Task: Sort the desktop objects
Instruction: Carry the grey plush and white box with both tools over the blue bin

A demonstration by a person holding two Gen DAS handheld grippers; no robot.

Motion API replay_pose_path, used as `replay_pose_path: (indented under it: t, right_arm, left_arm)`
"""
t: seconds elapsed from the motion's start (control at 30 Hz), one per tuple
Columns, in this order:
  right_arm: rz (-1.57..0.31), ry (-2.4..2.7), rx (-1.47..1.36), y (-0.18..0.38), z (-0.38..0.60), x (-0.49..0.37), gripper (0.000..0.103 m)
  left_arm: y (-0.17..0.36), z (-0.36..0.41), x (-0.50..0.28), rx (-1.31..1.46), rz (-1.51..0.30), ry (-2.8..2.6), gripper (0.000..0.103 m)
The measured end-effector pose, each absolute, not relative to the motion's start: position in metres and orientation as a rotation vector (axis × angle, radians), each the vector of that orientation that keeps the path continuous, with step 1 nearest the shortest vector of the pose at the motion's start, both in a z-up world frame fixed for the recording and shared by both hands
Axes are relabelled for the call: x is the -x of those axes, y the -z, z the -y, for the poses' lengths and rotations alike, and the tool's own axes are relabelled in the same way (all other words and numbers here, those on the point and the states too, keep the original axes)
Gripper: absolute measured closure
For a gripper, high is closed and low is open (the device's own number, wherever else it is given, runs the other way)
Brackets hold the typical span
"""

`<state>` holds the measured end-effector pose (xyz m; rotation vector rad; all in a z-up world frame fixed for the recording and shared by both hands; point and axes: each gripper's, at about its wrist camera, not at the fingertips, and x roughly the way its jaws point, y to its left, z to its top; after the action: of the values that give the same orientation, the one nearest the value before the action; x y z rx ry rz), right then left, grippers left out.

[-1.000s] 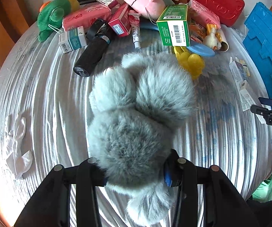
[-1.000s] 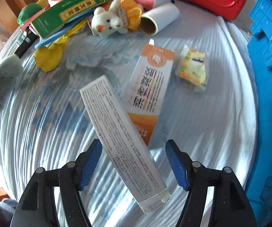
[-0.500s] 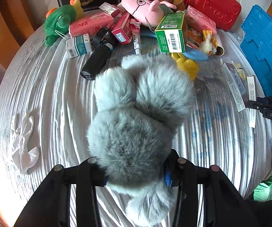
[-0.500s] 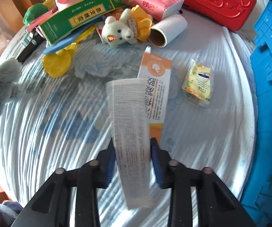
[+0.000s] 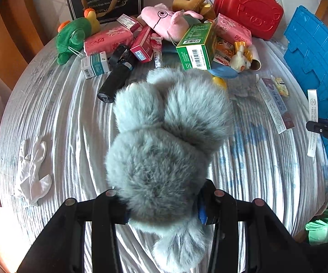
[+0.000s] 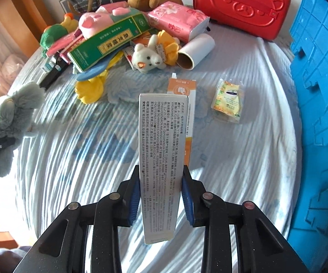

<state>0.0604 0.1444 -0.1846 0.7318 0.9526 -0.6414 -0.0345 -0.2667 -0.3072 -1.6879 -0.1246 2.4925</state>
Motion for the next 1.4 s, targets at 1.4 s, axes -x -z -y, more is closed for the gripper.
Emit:
replay_pose_path:
  t: [1.4]
  right_arm:
    - [-0.510, 0.541, -0.577, -0.035, -0.175, 0.088, 0.071]
  left_arm:
    - [0.071, 0.119, 0.019, 1.151, 0.148, -2.752, 0.061]
